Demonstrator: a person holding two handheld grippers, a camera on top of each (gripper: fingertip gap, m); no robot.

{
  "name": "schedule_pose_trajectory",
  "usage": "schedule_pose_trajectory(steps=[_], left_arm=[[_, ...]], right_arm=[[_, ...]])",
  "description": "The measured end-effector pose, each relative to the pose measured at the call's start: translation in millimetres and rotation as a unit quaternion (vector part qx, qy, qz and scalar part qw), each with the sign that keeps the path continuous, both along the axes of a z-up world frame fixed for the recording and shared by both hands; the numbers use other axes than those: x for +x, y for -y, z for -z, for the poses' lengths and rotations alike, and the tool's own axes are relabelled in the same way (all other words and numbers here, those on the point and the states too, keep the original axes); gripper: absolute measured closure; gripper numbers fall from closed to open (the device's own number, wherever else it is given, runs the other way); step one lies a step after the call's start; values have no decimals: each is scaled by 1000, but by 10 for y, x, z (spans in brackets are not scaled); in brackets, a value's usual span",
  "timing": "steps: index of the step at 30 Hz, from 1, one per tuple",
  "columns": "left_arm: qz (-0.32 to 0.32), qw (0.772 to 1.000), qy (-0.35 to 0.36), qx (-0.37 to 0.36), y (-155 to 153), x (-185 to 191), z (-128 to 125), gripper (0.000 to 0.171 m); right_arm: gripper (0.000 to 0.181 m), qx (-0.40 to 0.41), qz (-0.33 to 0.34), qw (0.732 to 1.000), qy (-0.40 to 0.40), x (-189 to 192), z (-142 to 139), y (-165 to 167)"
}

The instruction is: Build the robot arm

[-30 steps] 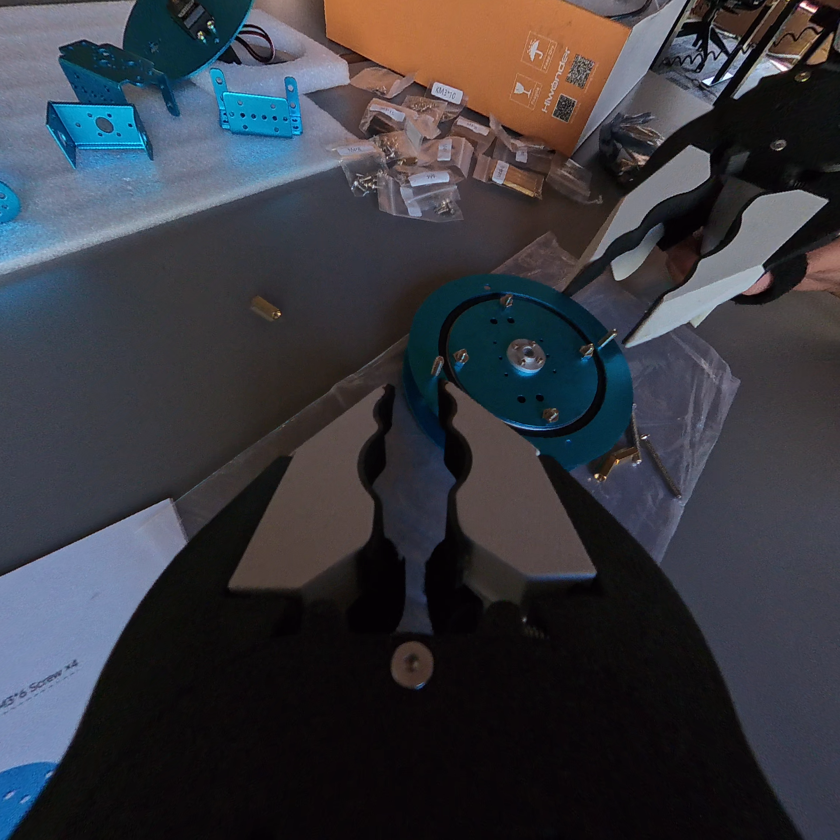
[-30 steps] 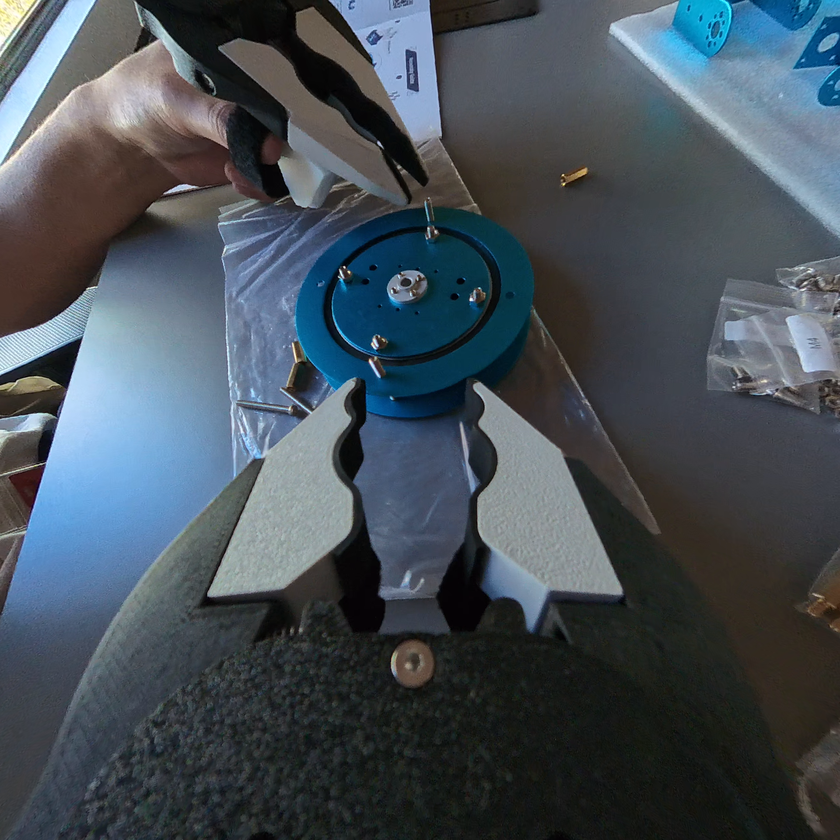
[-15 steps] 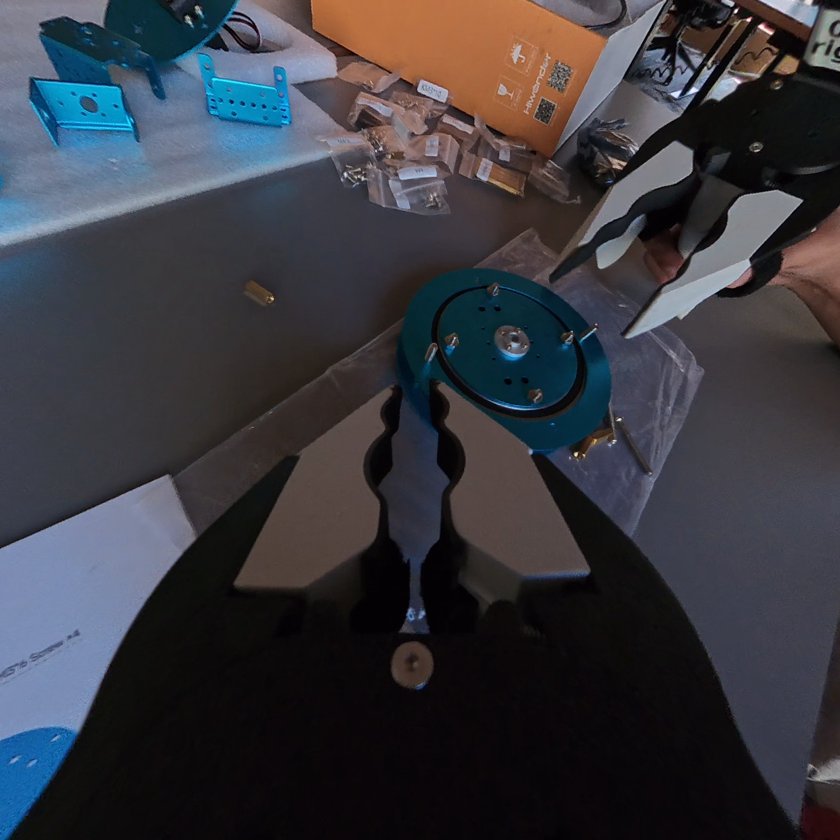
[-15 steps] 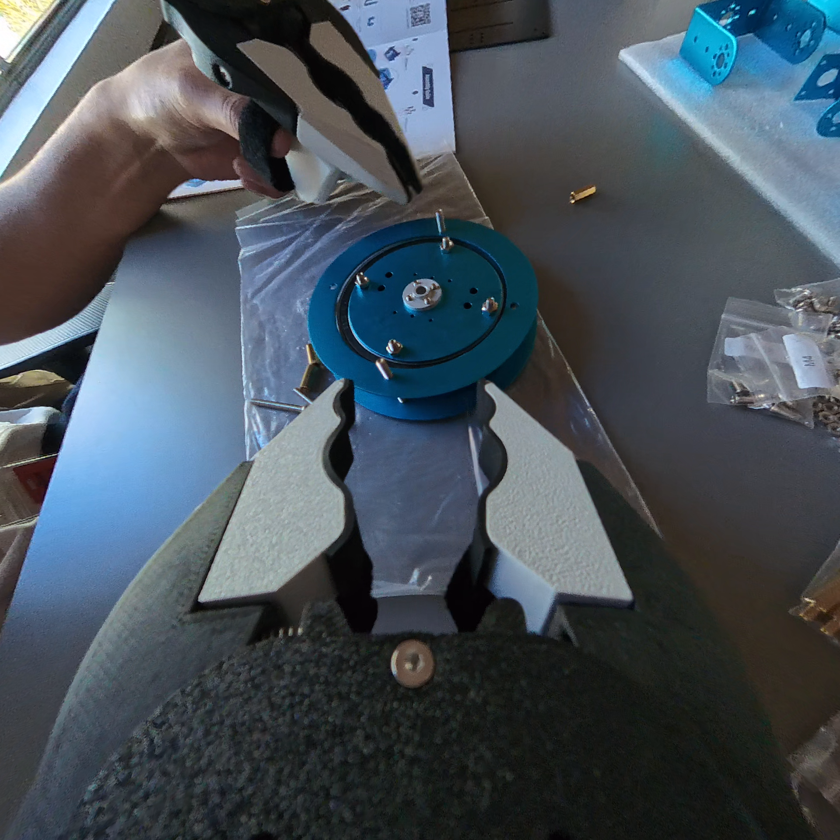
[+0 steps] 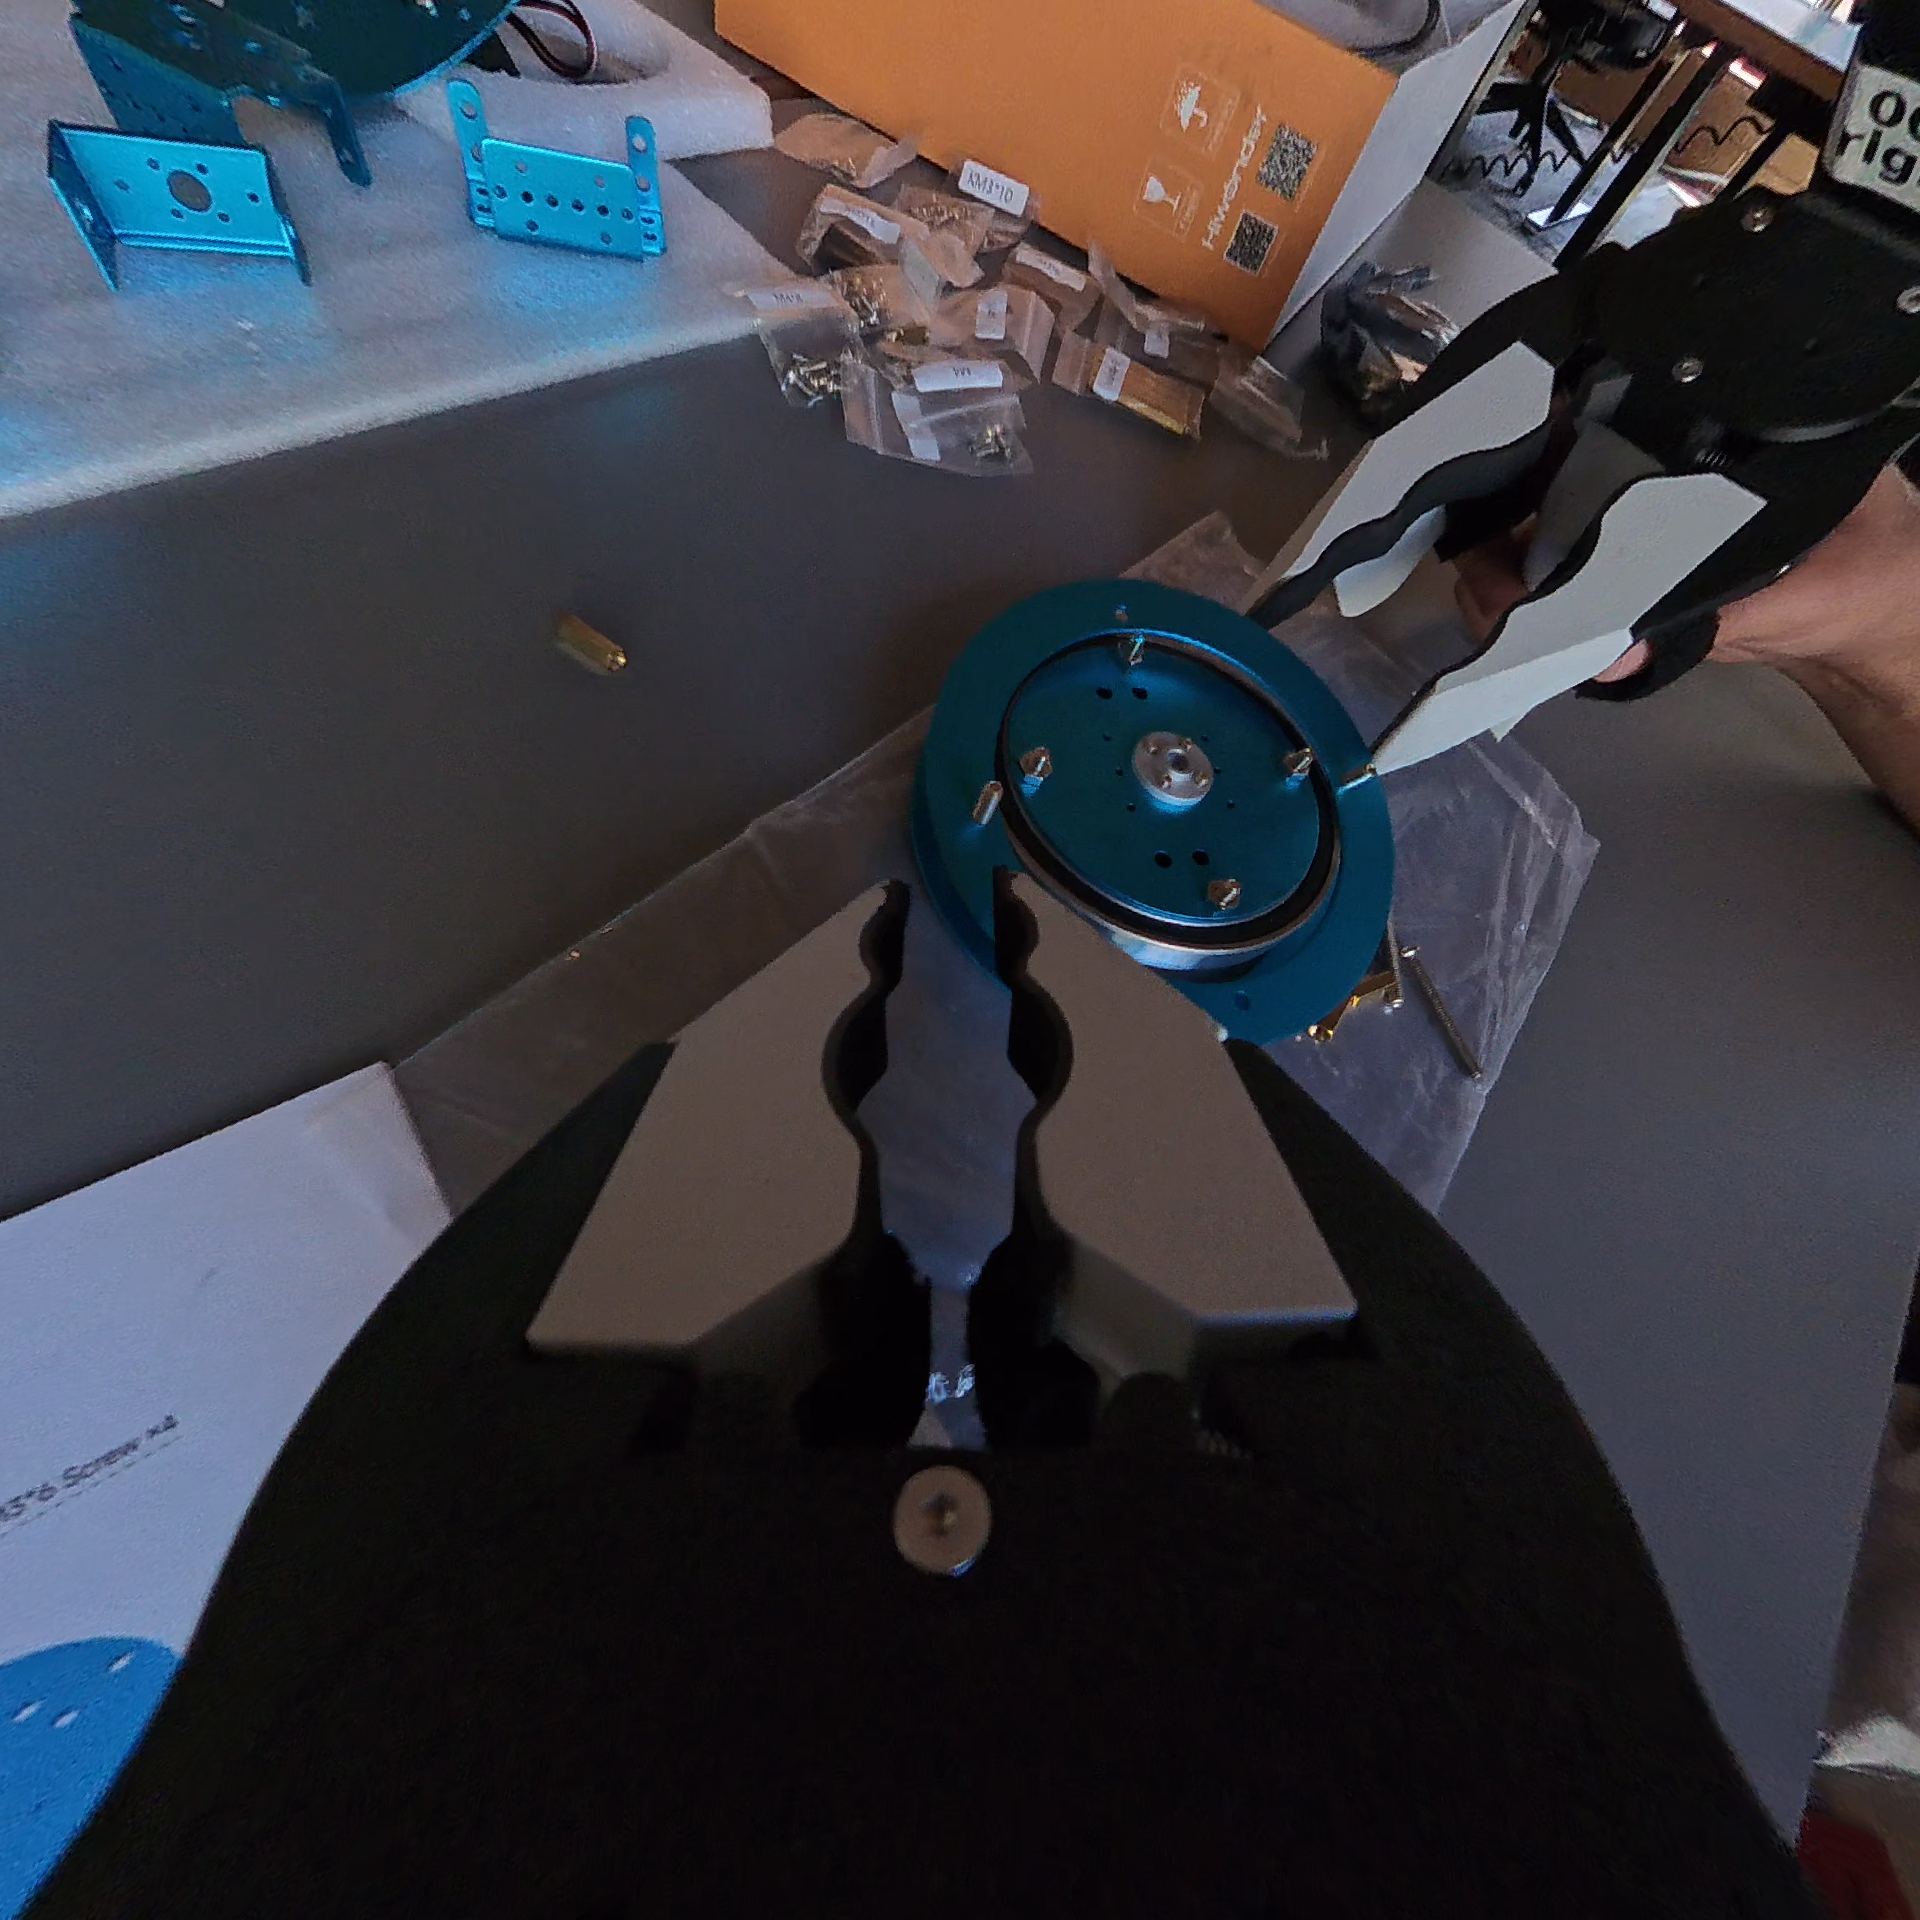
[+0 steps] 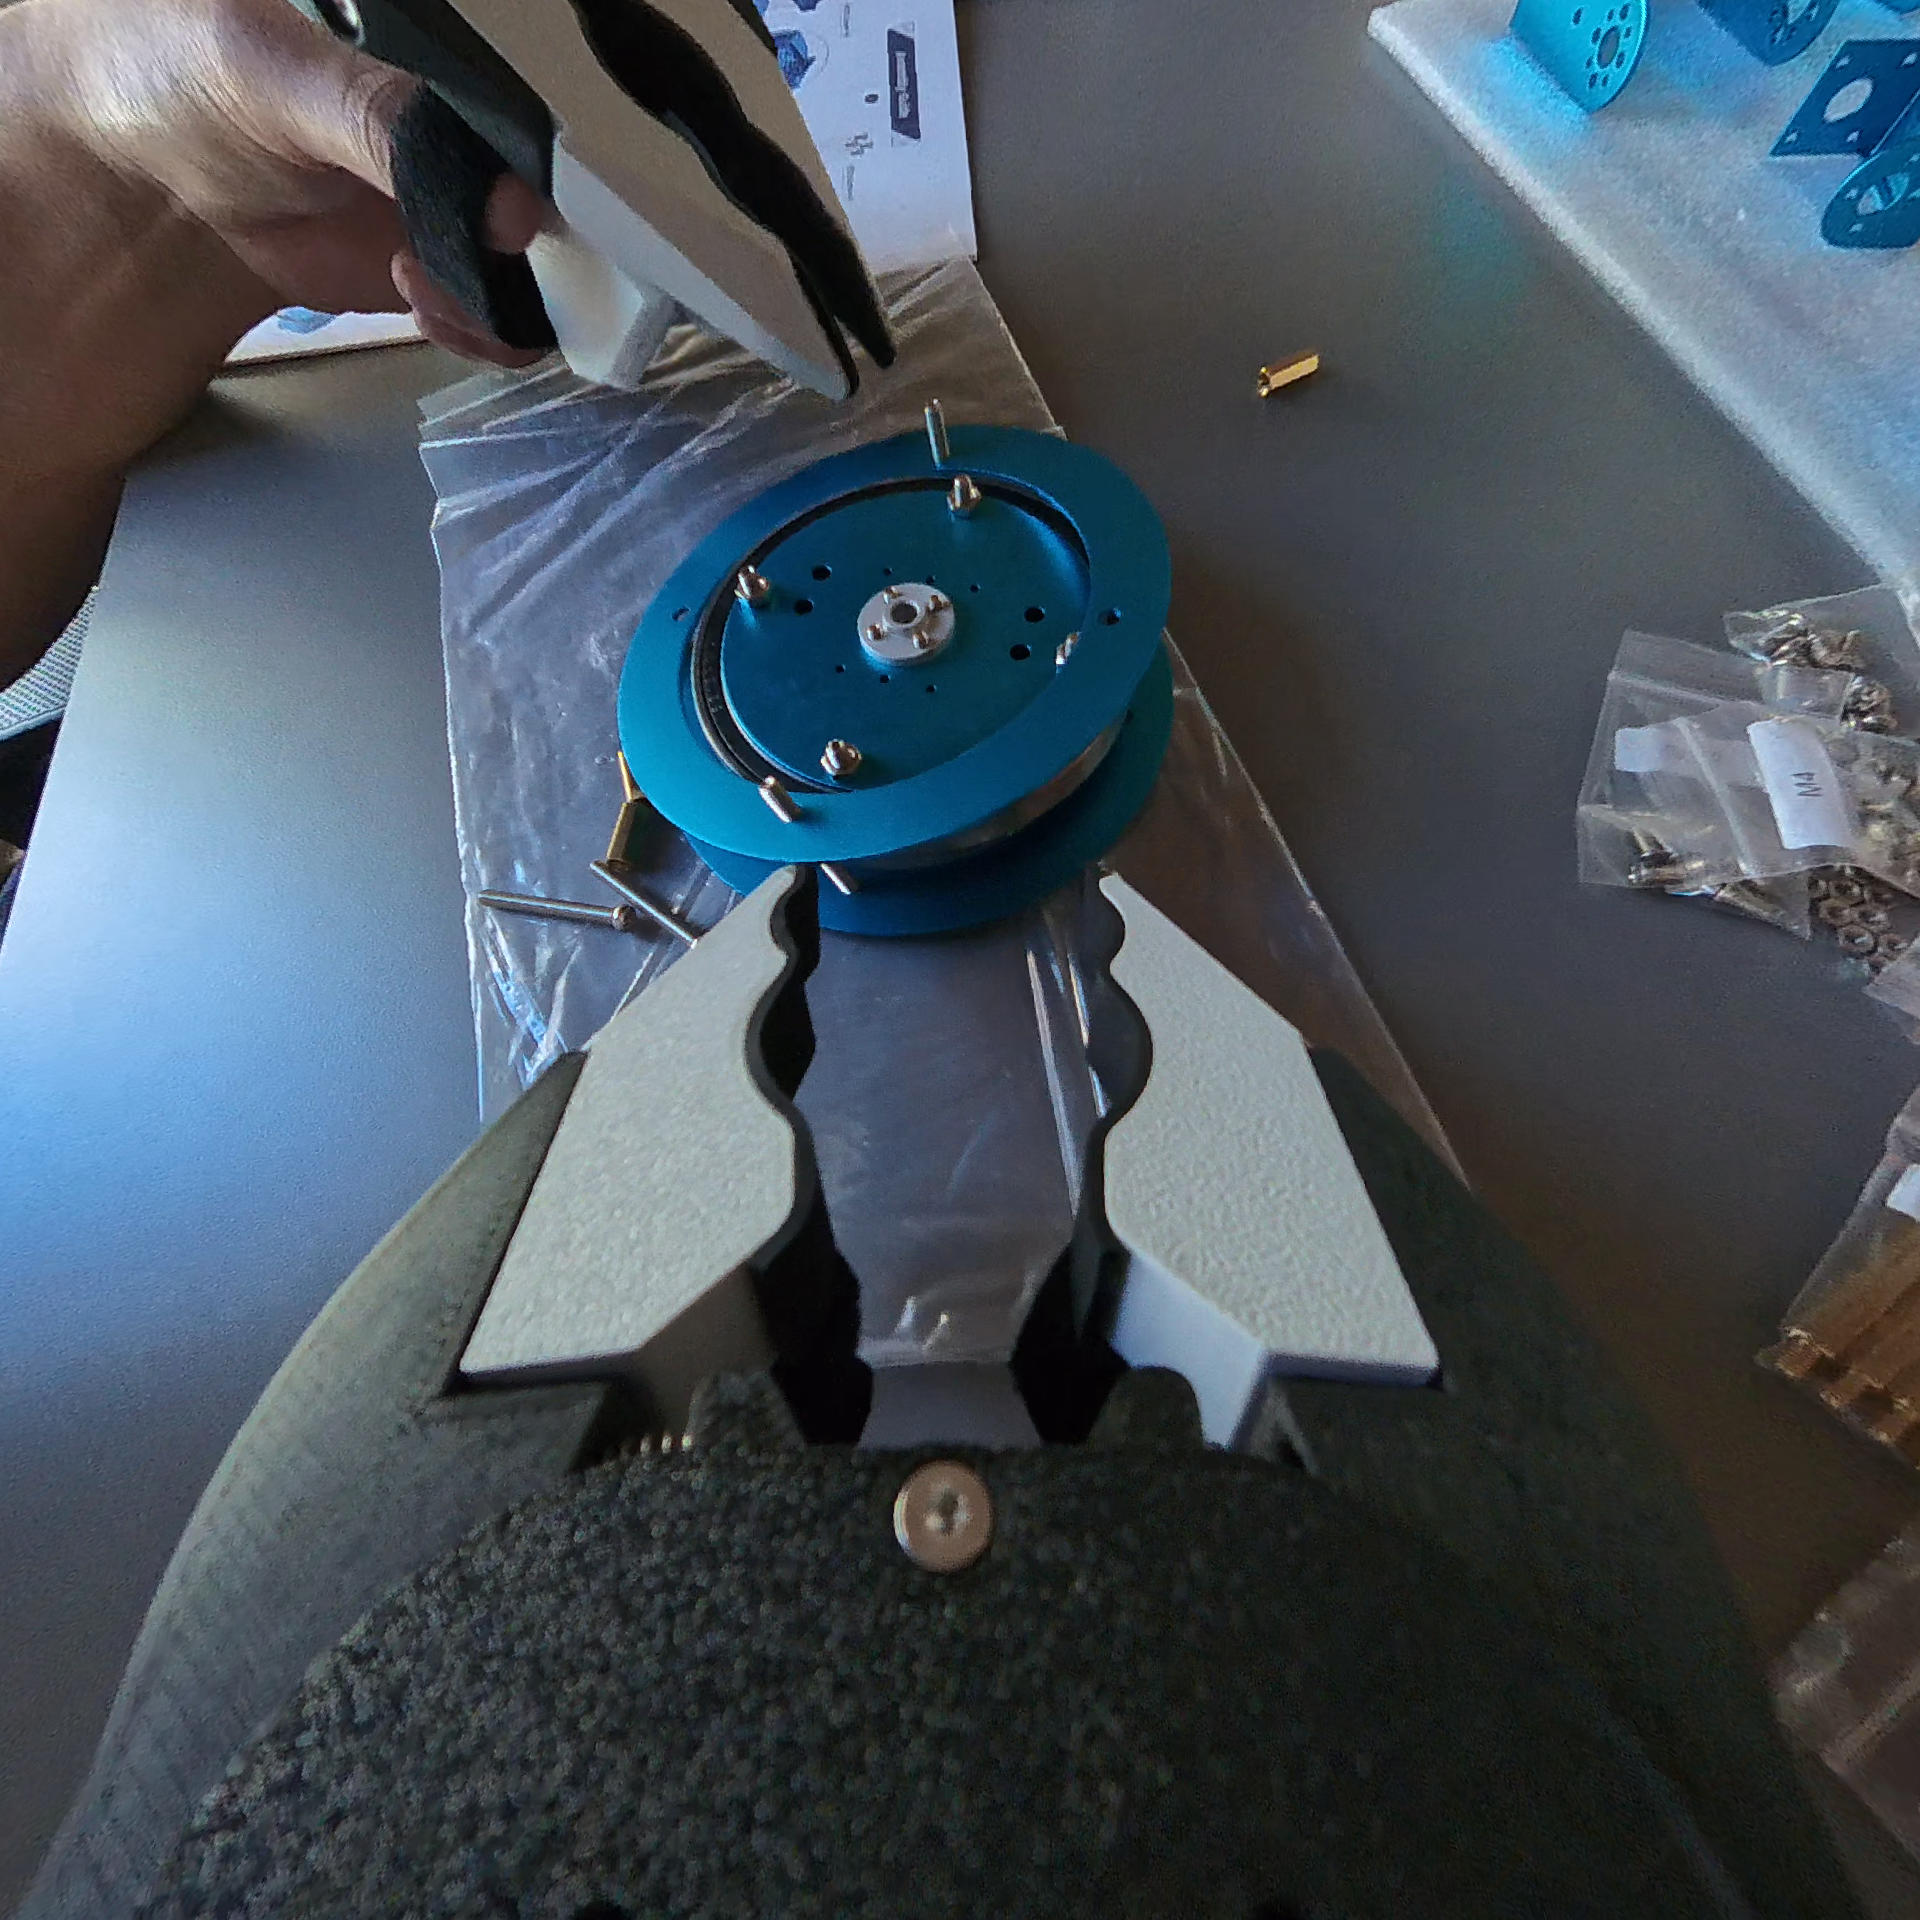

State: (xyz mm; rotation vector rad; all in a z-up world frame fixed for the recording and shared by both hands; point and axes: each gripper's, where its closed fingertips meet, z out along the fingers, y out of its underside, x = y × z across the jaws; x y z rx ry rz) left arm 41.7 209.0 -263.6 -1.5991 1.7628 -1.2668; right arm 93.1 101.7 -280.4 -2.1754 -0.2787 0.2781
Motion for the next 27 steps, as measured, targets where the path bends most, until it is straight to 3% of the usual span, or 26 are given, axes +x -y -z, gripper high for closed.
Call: schedule_pose_trajectory(steps=[5,10,17,20,27], left_arm=[[-10,1000,-7,-22,-48,-26,-2,156],[1,999,-31,-20,-8,-44,94,156],[25,998,-23,-58,101,-53,24,156],[26,999,-21,-43,102,-52,26,156],[34,999,-21,-3,137,-24,65,153]], right_arm=[[148,14,-17,1000,-18,-55,-126,51],[153,3,28,994,-103,12,-133,-51],[175,-56,42,953,-295,-22,-98,-82],[178,-63,71,929,-357,76,-90,-99],[179,-61,93,928,-356,138,-67,-120]])
